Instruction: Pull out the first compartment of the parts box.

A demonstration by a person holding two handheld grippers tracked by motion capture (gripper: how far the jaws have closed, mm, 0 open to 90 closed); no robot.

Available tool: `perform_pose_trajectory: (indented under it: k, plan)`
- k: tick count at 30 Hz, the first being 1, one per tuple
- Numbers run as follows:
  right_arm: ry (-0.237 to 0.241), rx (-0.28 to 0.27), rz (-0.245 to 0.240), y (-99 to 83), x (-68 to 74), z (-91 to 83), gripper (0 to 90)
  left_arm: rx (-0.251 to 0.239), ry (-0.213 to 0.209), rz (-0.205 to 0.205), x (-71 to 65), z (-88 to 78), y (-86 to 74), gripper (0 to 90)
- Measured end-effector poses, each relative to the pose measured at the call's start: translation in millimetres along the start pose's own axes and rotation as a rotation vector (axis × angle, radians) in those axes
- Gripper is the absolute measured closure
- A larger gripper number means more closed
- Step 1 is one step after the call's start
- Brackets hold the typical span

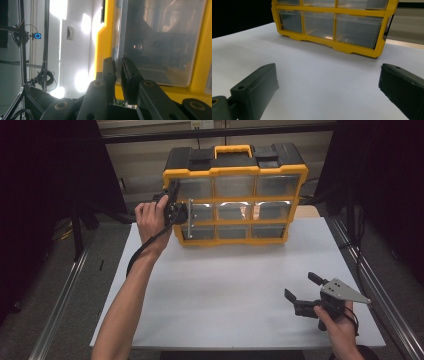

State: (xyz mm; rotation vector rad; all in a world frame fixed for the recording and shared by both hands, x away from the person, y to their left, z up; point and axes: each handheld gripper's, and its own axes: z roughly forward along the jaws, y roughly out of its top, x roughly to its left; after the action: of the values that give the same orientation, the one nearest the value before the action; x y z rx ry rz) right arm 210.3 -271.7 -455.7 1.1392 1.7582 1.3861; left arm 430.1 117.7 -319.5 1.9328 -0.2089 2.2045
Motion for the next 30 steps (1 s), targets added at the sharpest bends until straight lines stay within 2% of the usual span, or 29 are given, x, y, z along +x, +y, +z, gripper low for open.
perform_pose_trajectory:
  k: [1,2,3,6,7,8,9,10,12,14,16,17,18,19,20,21,22,23,24,25,26,28,30]
  plan:
    - [-0.001,0.0,0.0,0.0,0.0,0.0,1.6,0.018,-0.006,-0.009,-1.0,-1.8,0.0,82.4]
    - [-0.001,0.0,0.0,0.0,0.0,0.0,1.6,0.006,0.001,0.011,0.5,-2.4,0.4,82.3]
    - [0.001,0.001,-0.002,0.0,-0.1,-0.2,1.6,0.005,-0.008,-0.004,-0.8,-2.9,-0.2,82.2]
    - [0.005,0.003,-0.004,0.0,0.4,0.1,1.6,0.009,-0.02,-0.01,2.5,-4.3,-0.9,79.3]
    - [0.007,0.004,-0.001,0.0,0.6,0.1,1.6,-0.01,-0.023,-0.014,2.9,-3.2,-2.0,78.1]
    - [0.007,0.007,0.003,0.1,0.9,0.1,1.6,-0.002,-0.015,0.001,4.1,-3.9,-1.8,77.2]
    - [0.007,0.005,-0.001,0.0,0.7,0.5,1.6,0.005,-0.031,-0.014,3.2,-3.5,-2.4,76.9]
    - [0.006,0.004,-0.002,0.0,0.7,0.7,1.6,0.004,-0.029,-0.02,3.0,-3.2,-2.5,76.6]
    - [0.008,0.007,-0.005,0.1,0.7,0.5,1.6,0.003,-0.023,-0.001,4.6,-2.0,-1.4,73.2]
    - [0.006,0.005,-0.003,0.1,0.7,0.8,1.6,0.002,-0.038,0.001,3.7,0.4,0.4,71.0]
    - [0.004,0.007,-0.003,0.1,0.8,0.7,1.6,0.0,-0.051,-0.005,2.7,1.5,0.6,71.0]
    - [0.008,0.007,-0.007,0.0,0.7,0.7,1.6,0.001,-0.038,0.016,3.1,2.0,1.3,71.0]
    - [0.008,0.008,-0.008,0.0,0.7,0.6,1.6,0.006,-0.035,0.016,3.0,2.1,2.1,71.0]
    - [0.008,0.008,-0.007,0.0,0.8,0.6,1.6,0.004,-0.049,0.0,2.5,2.8,1.4,71.0]
    - [0.009,0.008,-0.006,0.0,0.8,0.5,1.6,0.001,-0.041,0.008,4.1,2.7,2.2,71.0]
    - [0.009,0.007,-0.007,0.0,0.7,0.5,1.6,0.01,-0.042,-0.009,3.8,2.6,1.6,71.1]
    - [0.009,0.008,-0.006,0.0,0.7,0.4,1.6,-0.01,-0.041,-0.028,4.0,4.2,0.5,71.5]
    - [0.008,0.007,-0.005,0.0,0.6,0.4,1.6,0.008,-0.037,-0.005,6.7,3.1,1.2,71.9]
    - [0.008,0.007,-0.005,0.0,0.6,0.4,1.6,0.006,-0.055,-0.025,6.6,3.4,0.3,73.5]
    - [0.009,0.007,-0.005,0.1,0.7,0.5,1.6,0.004,-0.068,-0.021,7.5,3.4,0.0,77.7]
    - [0.01,0.008,-0.005,0.1,0.7,0.5,1.6,0.001,-0.062,0.002,8.2,3.3,0.1,79.3]
    - [0.008,0.007,-0.004,0.1,0.7,0.5,1.4,-0.005,-0.055,0.016,7.8,3.2,0.0,80.0]
    - [0.002,0.006,0.0,0.0,0.5,0.7,1.3,0.0,-0.054,0.002,6.6,2.2,-0.2,80.0]
